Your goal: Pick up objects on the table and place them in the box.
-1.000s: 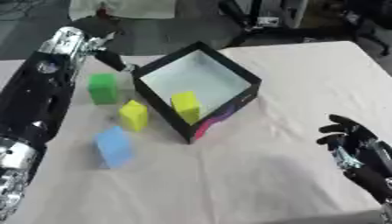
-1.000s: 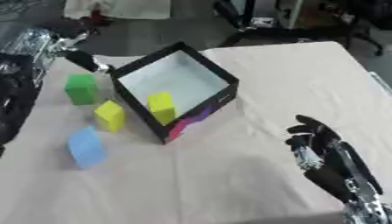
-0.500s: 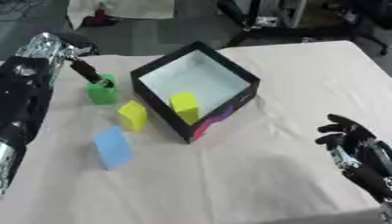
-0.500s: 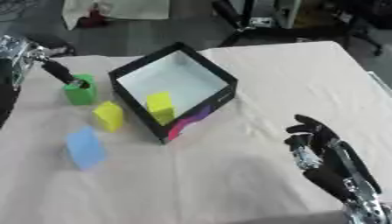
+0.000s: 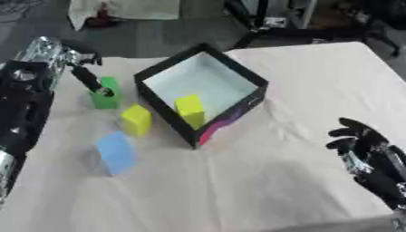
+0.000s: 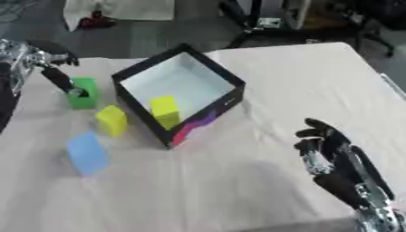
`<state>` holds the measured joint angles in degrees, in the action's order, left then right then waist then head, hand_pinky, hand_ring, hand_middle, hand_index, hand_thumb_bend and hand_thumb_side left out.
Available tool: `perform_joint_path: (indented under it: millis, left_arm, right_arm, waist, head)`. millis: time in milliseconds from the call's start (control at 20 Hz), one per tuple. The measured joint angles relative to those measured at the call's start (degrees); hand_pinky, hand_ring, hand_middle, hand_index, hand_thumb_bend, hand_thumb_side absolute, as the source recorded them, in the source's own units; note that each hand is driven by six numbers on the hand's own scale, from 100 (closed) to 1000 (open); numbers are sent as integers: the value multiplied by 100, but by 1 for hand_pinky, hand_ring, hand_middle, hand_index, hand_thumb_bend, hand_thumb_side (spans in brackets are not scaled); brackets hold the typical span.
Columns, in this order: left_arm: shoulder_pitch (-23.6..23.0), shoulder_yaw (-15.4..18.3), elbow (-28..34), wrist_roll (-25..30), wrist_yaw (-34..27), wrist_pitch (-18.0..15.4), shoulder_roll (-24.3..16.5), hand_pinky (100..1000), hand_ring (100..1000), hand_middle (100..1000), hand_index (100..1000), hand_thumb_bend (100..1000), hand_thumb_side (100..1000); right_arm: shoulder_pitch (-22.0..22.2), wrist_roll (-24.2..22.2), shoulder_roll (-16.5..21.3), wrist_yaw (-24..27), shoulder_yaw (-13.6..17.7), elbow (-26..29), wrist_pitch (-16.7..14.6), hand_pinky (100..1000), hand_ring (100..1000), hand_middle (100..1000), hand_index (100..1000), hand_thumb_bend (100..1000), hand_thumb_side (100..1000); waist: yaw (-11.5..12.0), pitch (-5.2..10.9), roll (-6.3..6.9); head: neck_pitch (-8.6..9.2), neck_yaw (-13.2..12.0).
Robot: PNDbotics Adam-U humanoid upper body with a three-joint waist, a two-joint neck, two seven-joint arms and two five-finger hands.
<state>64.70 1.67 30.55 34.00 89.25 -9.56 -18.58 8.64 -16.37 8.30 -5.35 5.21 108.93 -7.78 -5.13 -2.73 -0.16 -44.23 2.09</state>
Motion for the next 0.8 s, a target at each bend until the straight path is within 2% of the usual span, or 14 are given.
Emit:
perform_joint_path:
  millis: [400, 800]
  left_arm:
    - [-129, 10, -12, -517, -105, 179, 58, 838, 803, 823, 903, 429, 370]
    - [-246, 38, -142, -1173, -156, 369, 115, 832, 792, 812, 895, 379, 361]
  right_arm:
    - [-4, 0, 0, 0, 4, 0, 0, 827, 661, 693, 890, 100, 432]
    - [-11, -1, 0, 0, 4, 0, -1, 827, 661, 693, 890, 100, 433]
  waist:
    - [-11, 0, 0]
    - [-44, 0, 0]
  head:
    - [0, 8]
    - [0, 8]
